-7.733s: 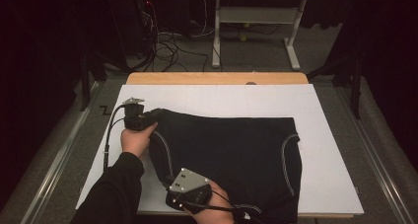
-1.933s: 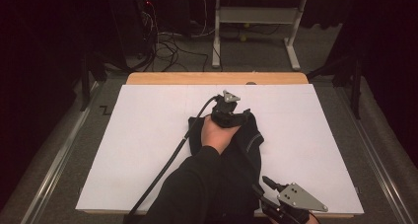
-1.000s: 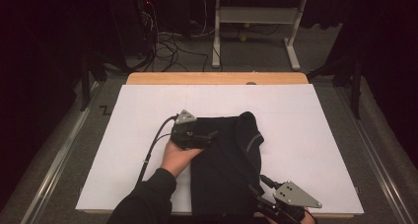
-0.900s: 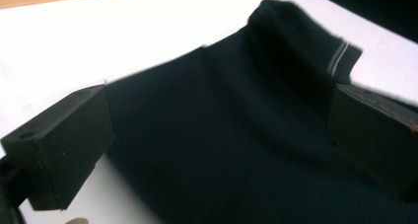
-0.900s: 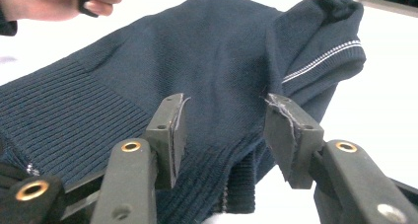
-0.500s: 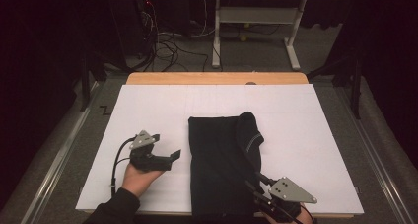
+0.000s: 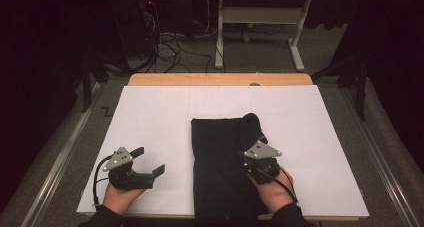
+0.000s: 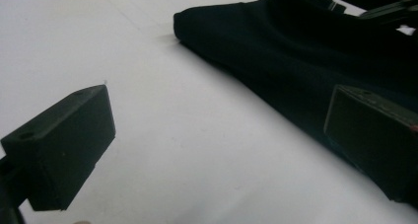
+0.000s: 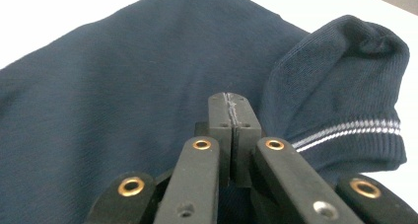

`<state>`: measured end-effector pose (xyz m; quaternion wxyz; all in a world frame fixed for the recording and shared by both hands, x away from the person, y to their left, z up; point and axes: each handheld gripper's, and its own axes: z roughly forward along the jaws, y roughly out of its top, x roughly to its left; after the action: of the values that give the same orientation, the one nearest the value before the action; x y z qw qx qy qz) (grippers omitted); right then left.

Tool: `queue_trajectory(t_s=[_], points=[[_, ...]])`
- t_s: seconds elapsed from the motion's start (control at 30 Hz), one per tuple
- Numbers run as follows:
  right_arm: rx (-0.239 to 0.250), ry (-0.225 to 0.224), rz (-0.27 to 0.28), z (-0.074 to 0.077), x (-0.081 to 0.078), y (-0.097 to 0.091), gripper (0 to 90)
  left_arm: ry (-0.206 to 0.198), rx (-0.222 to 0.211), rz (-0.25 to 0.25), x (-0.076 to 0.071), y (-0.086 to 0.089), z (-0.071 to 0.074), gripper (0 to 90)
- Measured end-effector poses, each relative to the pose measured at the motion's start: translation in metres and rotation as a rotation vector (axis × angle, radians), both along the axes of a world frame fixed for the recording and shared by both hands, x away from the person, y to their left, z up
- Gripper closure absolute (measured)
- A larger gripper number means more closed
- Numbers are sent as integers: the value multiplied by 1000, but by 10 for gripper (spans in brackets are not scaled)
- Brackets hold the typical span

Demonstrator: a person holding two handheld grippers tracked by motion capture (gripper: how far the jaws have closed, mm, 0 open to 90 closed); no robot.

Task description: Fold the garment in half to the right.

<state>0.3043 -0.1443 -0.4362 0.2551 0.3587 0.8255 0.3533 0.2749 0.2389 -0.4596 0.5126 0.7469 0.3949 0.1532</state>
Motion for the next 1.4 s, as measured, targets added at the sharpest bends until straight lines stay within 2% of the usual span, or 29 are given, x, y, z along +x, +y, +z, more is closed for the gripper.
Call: queue_trajectory(t_s=[0.03,0.13,0.3,0.37,0.53,0.73,0.83,0.97,1.07,1.17,1.33,1.4], points=[[-14,9,-16,-1,6,1,900,-3,-1,-4,-1,0,0,0],[-16,24,-61,-4,17,-2,900,-1,6,-6,-1,1,-1,0],[0,27,-143,-12,25,-25,900,4,24,3,1,3,-5,0],[18,31,-178,-17,25,-37,900,7,37,9,3,3,-7,0],[59,19,-224,-25,21,-64,896,10,56,24,6,3,-10,0],[134,-17,-251,-23,6,-98,862,-1,53,25,5,2,-10,0],[186,-52,-245,-21,-6,-116,767,2,54,28,5,3,-12,0],[246,-70,-249,-22,-19,-134,619,7,53,35,6,5,-13,0],[295,-94,-222,-23,-29,-146,498,3,54,39,5,6,-13,0],[338,-134,-186,-23,-37,-152,374,-1,56,41,5,6,-13,0],[361,-184,-144,-20,-44,-152,188,-4,54,45,4,7,-12,0],[371,-198,-139,-19,-45,-150,144,-10,52,48,4,8,-11,0]])
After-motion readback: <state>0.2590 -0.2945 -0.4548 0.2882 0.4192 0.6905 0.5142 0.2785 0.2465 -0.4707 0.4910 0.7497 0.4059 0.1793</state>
